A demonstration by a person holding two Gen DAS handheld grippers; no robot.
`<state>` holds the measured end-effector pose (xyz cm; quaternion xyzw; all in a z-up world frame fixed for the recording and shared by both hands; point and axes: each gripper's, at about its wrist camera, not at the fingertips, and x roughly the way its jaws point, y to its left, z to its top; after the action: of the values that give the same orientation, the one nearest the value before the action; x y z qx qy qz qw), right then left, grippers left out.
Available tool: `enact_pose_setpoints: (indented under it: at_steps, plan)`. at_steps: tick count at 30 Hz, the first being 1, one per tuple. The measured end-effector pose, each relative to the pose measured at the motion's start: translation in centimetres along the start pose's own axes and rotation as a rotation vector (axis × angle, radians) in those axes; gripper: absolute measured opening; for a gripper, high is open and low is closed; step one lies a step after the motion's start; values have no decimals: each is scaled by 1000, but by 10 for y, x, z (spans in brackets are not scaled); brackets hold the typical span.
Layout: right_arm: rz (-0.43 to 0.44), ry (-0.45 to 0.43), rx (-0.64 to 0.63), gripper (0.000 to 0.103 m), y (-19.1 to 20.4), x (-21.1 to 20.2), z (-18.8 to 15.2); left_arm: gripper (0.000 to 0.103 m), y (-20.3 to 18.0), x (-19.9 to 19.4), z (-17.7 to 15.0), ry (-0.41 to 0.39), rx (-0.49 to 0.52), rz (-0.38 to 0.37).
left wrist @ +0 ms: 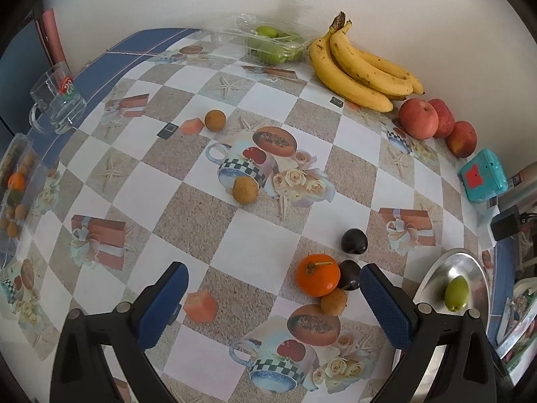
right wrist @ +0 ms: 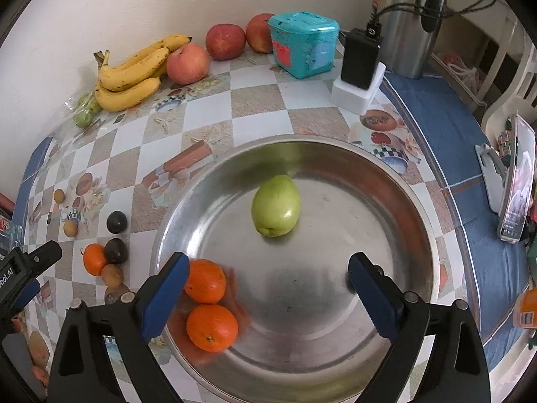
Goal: Organize fruits
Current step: 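Move both tools back toward the loose fruit beside the bowl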
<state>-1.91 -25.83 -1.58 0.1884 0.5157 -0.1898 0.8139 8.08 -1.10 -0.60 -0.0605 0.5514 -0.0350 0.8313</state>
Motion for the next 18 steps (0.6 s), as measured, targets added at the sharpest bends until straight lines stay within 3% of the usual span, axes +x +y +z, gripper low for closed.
enact_pose_setpoints:
  at_steps: [11, 18]
  plan:
    - [135, 9, -96, 96, 57, 2, -3, 103, 47, -9, 25, -73, -79, 60]
    - [131, -19, -173, 96, 83, 0, -4, 103, 86, -5, 36, -67, -192, 85]
